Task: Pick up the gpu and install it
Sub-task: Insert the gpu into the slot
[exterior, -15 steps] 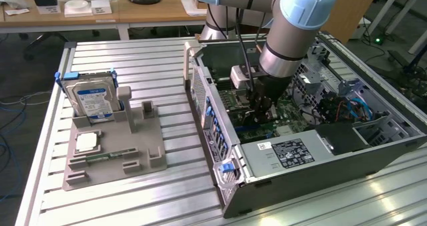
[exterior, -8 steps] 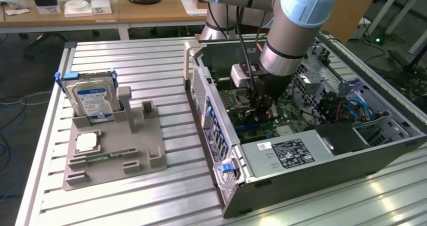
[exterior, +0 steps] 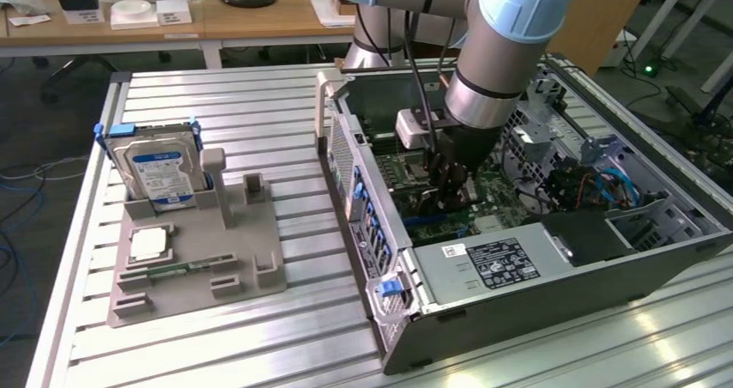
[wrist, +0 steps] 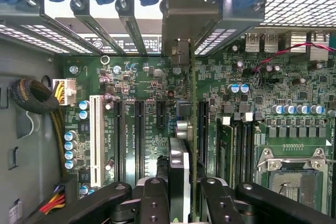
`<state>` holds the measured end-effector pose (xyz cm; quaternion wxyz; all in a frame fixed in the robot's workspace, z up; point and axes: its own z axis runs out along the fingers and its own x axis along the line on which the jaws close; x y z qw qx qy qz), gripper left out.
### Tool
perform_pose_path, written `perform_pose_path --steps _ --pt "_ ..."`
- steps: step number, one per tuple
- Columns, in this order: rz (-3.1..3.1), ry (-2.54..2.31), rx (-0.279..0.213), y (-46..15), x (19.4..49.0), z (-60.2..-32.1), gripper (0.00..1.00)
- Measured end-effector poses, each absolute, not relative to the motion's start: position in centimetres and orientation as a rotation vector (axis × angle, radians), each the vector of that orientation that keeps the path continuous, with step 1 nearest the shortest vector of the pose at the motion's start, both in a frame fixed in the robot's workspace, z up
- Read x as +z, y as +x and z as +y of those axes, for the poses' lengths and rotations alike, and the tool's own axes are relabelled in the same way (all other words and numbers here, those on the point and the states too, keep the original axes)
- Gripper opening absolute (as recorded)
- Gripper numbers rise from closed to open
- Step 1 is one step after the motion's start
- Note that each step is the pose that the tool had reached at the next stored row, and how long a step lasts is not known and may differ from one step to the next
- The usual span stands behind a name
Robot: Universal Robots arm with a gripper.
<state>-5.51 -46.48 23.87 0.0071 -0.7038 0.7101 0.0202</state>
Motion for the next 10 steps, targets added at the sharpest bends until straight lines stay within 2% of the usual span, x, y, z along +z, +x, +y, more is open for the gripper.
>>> perform_pose_path --steps 10 --pt "2.221 -2.201 0.063 -5.54 23.87 -46.18 0.28"
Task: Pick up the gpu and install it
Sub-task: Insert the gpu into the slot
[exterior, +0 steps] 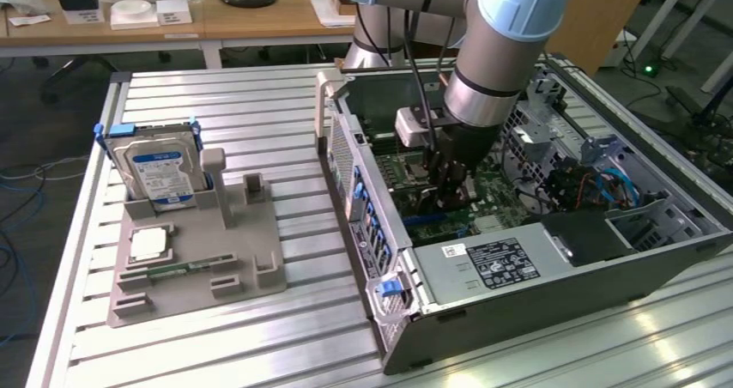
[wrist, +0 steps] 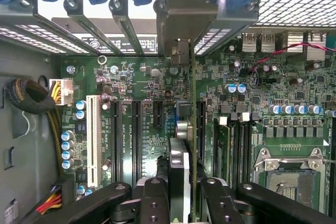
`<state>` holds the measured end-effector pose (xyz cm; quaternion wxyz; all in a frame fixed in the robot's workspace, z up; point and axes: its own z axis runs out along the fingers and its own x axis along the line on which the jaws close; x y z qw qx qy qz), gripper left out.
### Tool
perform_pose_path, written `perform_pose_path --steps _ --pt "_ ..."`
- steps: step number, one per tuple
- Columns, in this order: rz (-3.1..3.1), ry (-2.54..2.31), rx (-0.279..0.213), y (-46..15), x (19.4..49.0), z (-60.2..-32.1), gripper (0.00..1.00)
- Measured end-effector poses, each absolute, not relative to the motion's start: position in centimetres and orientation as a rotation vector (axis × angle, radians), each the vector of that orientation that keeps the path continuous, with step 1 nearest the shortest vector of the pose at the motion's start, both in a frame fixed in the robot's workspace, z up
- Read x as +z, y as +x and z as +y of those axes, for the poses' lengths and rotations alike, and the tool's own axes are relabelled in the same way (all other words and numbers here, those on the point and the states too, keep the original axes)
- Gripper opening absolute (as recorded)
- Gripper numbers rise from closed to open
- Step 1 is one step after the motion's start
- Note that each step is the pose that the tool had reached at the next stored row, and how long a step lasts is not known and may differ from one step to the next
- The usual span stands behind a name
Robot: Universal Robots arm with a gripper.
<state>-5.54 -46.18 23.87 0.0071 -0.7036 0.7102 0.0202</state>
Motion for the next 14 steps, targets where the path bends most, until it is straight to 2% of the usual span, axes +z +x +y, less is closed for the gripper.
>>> perform_pose_path --steps 14 --pt "2.222 -2.200 0.063 -5.58 23.59 -46.19 0.28"
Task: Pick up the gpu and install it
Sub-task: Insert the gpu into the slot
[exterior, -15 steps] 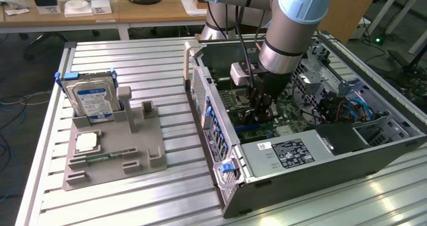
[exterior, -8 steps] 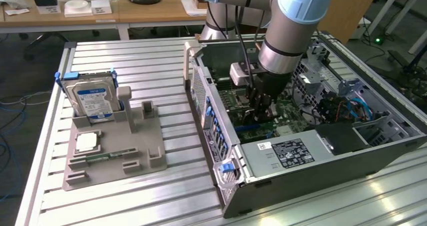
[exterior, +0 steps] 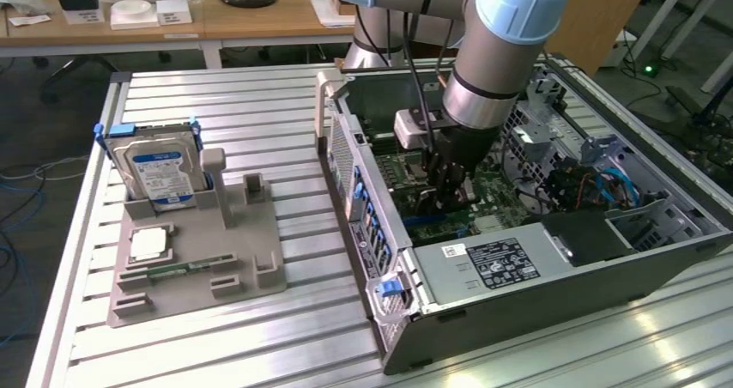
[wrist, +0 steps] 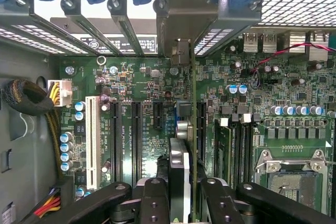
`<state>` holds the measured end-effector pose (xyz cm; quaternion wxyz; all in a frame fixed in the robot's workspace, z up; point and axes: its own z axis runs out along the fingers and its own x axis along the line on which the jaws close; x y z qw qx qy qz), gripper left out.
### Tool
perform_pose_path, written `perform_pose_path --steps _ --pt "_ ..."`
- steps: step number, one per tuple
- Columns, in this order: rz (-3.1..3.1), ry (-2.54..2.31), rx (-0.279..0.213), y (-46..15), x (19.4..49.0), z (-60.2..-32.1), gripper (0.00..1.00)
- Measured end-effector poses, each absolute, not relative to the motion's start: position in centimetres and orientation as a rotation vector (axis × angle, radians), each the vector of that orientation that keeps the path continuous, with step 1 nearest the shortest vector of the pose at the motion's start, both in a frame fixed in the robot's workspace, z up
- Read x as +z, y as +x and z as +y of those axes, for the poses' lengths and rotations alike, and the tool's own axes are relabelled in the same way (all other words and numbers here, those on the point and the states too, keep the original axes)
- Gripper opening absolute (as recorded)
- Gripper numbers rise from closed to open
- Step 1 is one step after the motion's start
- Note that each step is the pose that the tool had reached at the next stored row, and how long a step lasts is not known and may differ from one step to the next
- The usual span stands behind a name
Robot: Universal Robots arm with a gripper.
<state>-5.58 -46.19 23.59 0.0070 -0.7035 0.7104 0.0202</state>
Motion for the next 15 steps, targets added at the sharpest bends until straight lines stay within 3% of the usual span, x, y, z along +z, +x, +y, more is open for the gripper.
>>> perform_pose_path --steps 15 --pt "2.232 -2.190 0.063 -5.57 23.58 -46.19 0.28"
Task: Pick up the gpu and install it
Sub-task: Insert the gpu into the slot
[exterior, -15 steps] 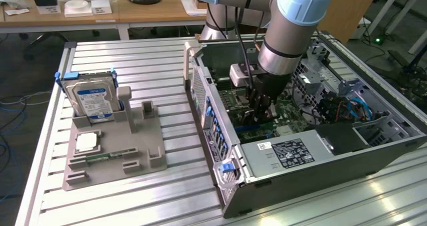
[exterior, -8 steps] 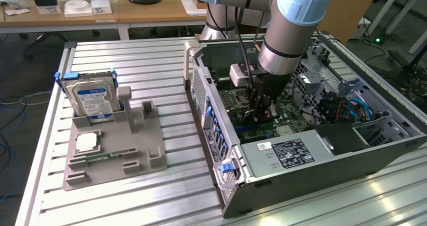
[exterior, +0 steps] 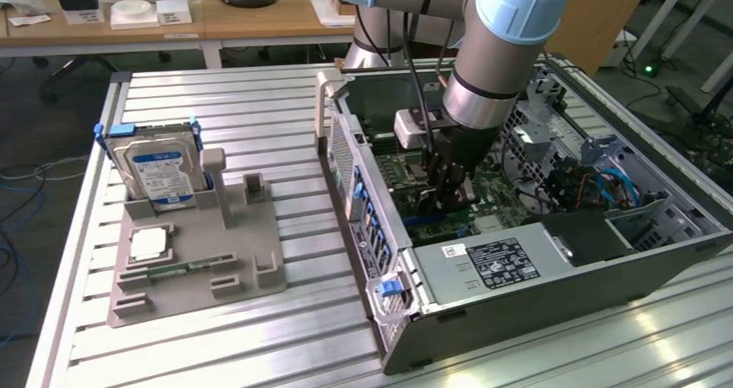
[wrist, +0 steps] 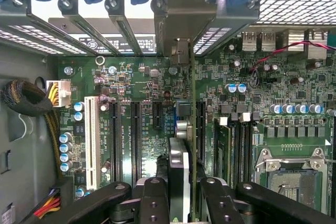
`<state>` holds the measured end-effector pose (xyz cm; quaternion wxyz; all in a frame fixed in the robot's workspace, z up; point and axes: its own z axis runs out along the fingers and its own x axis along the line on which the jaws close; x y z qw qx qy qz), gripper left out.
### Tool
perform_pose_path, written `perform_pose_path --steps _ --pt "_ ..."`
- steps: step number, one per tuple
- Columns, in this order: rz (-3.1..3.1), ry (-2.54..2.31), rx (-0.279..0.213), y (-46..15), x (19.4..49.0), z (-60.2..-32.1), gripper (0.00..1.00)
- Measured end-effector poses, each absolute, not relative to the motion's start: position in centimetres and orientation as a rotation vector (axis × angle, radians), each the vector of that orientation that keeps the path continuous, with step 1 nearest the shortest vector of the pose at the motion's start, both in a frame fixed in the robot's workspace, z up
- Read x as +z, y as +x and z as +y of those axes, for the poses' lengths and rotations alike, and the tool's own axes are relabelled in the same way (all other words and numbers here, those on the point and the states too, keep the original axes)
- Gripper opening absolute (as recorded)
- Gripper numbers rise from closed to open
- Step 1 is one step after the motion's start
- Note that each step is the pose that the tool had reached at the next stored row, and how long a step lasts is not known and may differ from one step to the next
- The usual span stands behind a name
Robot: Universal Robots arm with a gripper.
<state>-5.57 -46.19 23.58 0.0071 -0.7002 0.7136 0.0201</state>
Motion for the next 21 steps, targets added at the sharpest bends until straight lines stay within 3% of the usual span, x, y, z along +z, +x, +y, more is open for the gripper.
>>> perform_pose_path --steps 21 --pt "2.232 -2.189 0.063 -5.64 23.19 -46.34 0.28"
